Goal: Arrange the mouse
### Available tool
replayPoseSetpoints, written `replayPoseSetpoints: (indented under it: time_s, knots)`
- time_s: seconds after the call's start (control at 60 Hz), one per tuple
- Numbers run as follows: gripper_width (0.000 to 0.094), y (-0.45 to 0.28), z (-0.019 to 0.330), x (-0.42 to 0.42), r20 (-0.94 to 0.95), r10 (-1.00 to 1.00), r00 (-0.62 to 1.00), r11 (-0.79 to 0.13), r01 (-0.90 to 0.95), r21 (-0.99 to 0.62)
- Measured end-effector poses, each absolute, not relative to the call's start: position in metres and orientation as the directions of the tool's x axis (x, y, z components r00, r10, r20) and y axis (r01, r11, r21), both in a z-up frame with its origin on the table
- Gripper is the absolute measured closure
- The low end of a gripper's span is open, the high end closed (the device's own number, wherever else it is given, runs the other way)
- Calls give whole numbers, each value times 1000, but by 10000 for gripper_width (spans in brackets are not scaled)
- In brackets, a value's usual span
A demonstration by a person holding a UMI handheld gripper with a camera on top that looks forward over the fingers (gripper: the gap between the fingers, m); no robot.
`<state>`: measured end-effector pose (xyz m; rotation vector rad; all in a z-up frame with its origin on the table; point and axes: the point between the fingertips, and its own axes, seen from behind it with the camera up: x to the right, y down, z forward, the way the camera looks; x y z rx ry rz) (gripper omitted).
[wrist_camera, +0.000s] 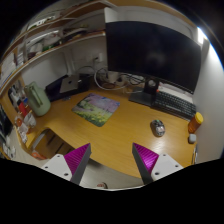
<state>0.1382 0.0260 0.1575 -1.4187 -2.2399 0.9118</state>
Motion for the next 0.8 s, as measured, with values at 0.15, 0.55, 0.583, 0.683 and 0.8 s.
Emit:
replayPoseSetpoints:
  time_s: [0.15, 0.55, 0.583, 0.683, 0.8]
  knots:
    - [62, 62, 145, 114, -38, 942, -334, 224, 706, -672]
    - [63, 150, 119, 83, 6, 1000, -25, 22, 727, -687]
    - [61, 152, 117, 82, 5, 1000, -11, 12, 720, -694]
    - [65, 161, 108, 74, 15, 1000, 25, -7, 699, -715]
    - [63, 170, 97, 56, 29, 999, 43, -7, 661, -750]
